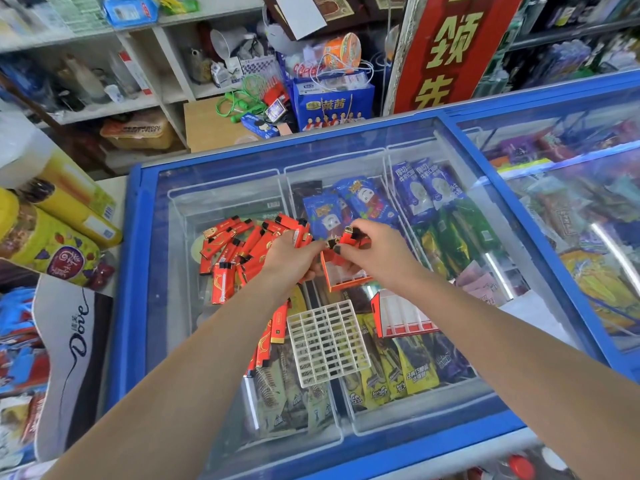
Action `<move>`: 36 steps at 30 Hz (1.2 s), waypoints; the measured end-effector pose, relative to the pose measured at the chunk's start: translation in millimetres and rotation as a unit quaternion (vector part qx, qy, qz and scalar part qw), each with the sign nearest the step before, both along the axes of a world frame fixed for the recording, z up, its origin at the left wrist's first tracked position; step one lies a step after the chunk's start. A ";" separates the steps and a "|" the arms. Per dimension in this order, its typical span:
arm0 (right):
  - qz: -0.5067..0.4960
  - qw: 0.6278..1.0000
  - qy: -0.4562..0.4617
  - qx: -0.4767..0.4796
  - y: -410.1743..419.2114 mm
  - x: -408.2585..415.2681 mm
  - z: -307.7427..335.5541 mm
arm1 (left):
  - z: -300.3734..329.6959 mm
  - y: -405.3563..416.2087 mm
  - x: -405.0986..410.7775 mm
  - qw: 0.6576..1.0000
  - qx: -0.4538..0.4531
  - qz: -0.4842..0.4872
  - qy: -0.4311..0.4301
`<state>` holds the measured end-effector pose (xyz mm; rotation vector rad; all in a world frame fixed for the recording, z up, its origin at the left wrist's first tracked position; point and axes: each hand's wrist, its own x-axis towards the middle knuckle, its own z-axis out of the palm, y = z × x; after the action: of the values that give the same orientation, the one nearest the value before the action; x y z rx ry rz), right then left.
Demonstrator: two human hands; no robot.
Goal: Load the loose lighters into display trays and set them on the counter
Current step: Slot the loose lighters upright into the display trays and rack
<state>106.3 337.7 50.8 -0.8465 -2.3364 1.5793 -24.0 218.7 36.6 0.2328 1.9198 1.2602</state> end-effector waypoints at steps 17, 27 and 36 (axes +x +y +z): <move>0.085 0.959 -0.083 0.258 -7.5 -11.3 -37.7 | -26.6 9.1 -6.8 0.996 -0.035 -0.031 0.073; 0.083 0.957 -0.086 0.263 -13.7 -10.3 -42.0 | -33.6 10.8 -10.0 0.996 -0.033 -0.041 0.078; 0.066 0.962 -0.042 0.261 -22.2 -5.1 -46.9 | -31.9 9.9 -9.1 0.992 -0.049 -0.054 0.100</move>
<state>101.2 315.6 3.9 -0.6483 -2.7241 0.8920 -33.0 228.5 4.7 0.4213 2.1033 1.1029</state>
